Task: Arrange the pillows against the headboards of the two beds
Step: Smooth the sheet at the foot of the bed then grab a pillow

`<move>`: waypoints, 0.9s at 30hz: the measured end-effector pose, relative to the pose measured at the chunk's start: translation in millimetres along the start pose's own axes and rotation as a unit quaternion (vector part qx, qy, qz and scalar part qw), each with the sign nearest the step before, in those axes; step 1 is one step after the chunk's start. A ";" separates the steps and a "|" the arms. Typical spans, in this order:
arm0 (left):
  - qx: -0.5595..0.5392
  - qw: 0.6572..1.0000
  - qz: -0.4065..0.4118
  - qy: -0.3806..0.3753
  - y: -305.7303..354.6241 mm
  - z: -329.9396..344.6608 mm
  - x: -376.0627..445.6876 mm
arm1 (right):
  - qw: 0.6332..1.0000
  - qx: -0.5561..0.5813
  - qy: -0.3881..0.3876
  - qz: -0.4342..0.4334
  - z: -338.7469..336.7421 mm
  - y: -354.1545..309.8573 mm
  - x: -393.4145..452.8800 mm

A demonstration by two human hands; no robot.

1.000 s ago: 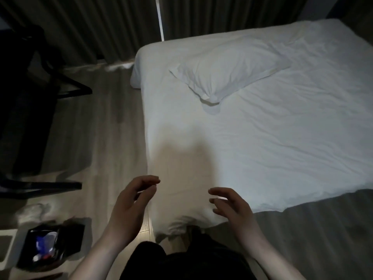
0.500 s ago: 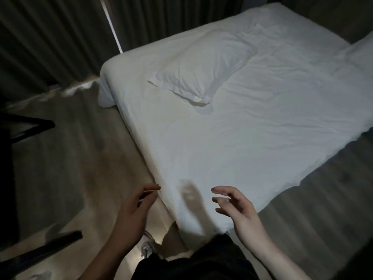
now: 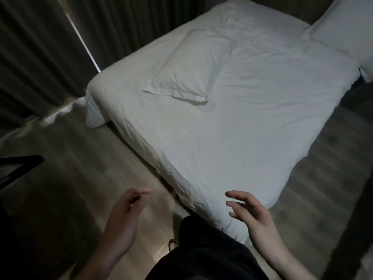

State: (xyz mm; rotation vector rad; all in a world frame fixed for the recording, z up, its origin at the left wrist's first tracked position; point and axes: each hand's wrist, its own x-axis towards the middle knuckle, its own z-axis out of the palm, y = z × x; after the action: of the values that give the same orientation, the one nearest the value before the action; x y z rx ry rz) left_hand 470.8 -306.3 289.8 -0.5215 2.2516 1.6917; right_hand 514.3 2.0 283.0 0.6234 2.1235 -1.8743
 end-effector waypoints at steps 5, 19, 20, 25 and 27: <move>0.044 0.995 0.069 -0.059 27.9 -16.3 63.4 | 0.999 0.027 0.035 0.012 43.8 -10.7 29.7; 0.030 0.998 0.060 0.011 64.5 -179.4 264.0 | 0.997 0.027 -0.060 -0.027 231.1 -170.8 243.2; 0.026 0.997 0.068 0.019 70.6 -188.9 278.1 | 0.998 0.026 -0.059 -0.021 238.8 -176.1 253.4; -0.006 0.995 0.095 0.000 105.1 -227.6 362.6 | 0.999 0.012 -0.023 0.031 284.0 -182.9 286.6; -0.007 0.995 0.093 -0.037 110.5 -247.3 398.5 | 0.999 0.008 -0.005 0.046 313.2 -186.5 299.3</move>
State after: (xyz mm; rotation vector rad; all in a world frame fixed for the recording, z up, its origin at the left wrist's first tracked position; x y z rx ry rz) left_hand 63.5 -563.7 283.6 -0.2543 2.2982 1.7845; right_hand 133.4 -275.6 266.8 0.7018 2.0402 -1.8437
